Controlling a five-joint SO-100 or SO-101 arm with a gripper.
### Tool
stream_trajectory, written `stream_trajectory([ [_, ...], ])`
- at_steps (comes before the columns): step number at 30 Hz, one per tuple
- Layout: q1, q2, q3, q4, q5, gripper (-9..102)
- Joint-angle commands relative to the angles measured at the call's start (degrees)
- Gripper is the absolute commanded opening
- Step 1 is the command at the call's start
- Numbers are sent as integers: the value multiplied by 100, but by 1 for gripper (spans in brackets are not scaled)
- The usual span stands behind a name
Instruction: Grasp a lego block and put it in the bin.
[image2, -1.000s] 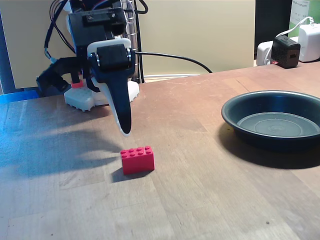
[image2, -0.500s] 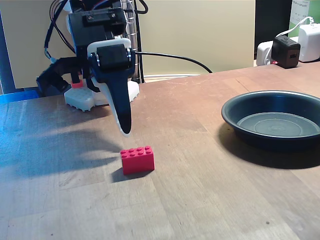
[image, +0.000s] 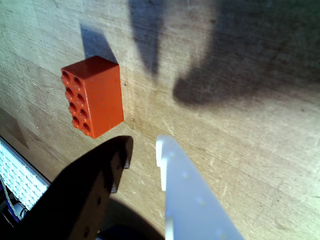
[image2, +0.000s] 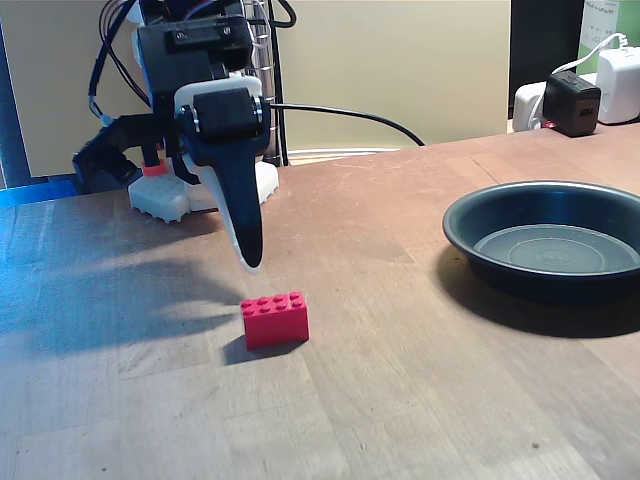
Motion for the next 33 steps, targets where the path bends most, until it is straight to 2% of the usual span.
stream_trajectory([
  [1, 35, 53, 246, -70, 18, 0],
  [7, 44, -9, 88, -70, 0, 0],
  [27, 53, -70, -1881, 1336, -35, 0],
  [33, 35, -1099, -2619, 1318, -35, 0],
])
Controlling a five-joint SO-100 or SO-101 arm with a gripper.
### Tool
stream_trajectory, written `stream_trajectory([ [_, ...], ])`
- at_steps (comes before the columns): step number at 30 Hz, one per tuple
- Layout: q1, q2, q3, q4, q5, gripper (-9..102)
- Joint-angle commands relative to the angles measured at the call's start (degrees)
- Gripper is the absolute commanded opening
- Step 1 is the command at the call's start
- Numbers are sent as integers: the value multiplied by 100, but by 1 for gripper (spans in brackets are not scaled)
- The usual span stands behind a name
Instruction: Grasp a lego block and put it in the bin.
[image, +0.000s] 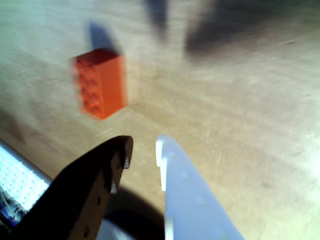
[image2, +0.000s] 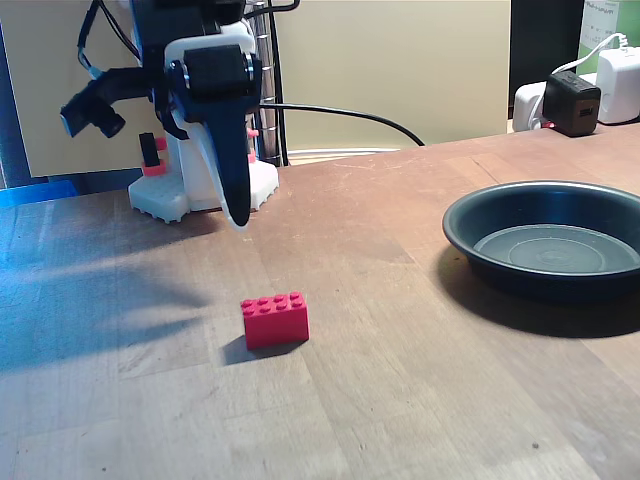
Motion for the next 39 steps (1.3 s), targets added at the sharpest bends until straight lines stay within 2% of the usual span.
stream_trajectory([
  [1, 35, -782, -826, 26, -18, 0],
  [11, -44, -3630, -2558, -44, -18, 0],
  [16, -193, -4518, -2874, -53, -18, 0],
  [24, -246, -5968, -3762, -756, 62, 0],
  [30, -167, -6636, -4342, -765, 62, 1],
  [39, 18, -6732, -4333, -782, 18, 22],
])
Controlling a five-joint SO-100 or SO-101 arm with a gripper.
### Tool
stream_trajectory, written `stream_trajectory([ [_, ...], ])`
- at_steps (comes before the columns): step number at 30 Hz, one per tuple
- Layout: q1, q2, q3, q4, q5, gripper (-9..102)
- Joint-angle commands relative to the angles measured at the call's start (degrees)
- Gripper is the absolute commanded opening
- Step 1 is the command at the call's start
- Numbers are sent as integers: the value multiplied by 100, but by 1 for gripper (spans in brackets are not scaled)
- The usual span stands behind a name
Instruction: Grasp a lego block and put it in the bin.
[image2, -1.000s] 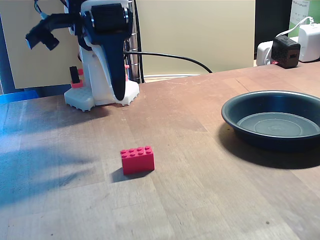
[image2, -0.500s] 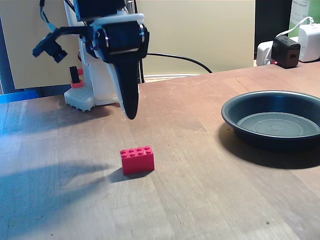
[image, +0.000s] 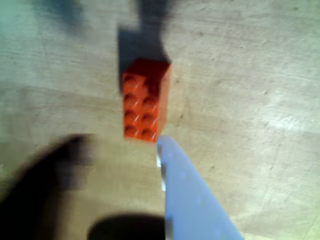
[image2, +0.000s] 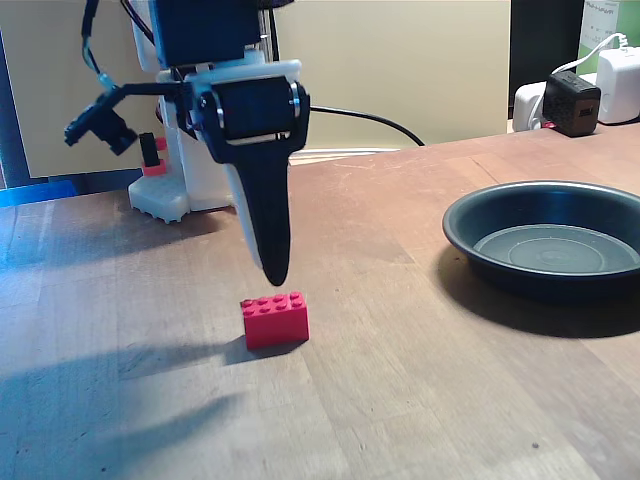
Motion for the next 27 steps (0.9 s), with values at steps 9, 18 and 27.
stream_trajectory([
  [9, 35, -457, -237, -70, 9, 22],
  [18, -26, -817, -237, -26, 18, 22],
  [27, -132, -967, -229, -70, 26, 22],
])
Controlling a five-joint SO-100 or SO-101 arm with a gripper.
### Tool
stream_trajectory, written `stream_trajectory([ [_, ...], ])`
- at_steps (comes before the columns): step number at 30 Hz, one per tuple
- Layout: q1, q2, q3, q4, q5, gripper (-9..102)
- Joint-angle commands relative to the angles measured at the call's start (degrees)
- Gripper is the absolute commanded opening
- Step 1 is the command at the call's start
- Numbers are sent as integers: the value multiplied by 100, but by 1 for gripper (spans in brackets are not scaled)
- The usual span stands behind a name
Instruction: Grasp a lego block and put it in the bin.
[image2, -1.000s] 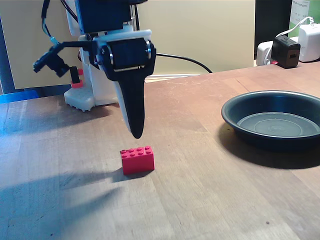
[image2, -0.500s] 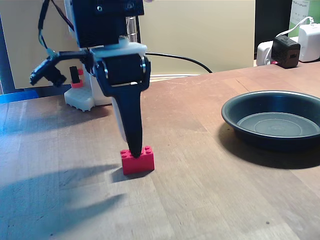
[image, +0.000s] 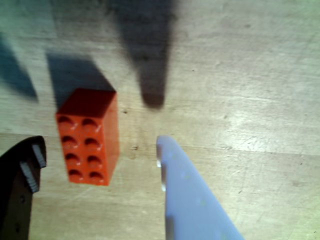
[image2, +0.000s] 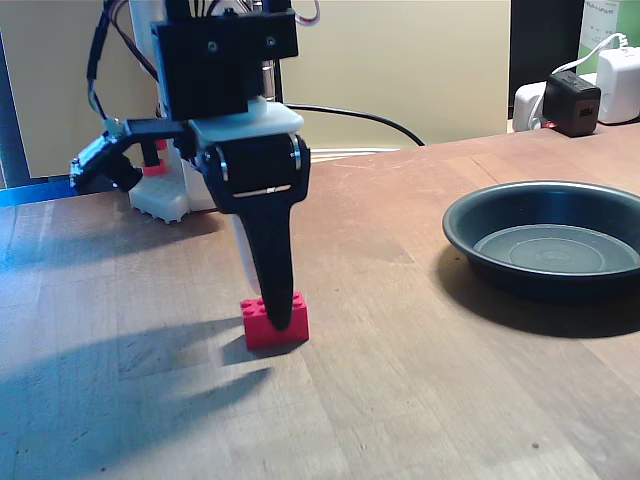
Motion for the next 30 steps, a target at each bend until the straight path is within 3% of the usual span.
stream_trajectory([
  [1, -35, -149, -237, -35, 26, 22],
  [7, -44, -483, -325, -44, 26, 22],
  [14, -44, -501, -290, -44, 26, -1],
  [24, -53, -475, -527, 79, 18, 0],
  [30, -220, -62, -1310, 1266, 387, 0],
])
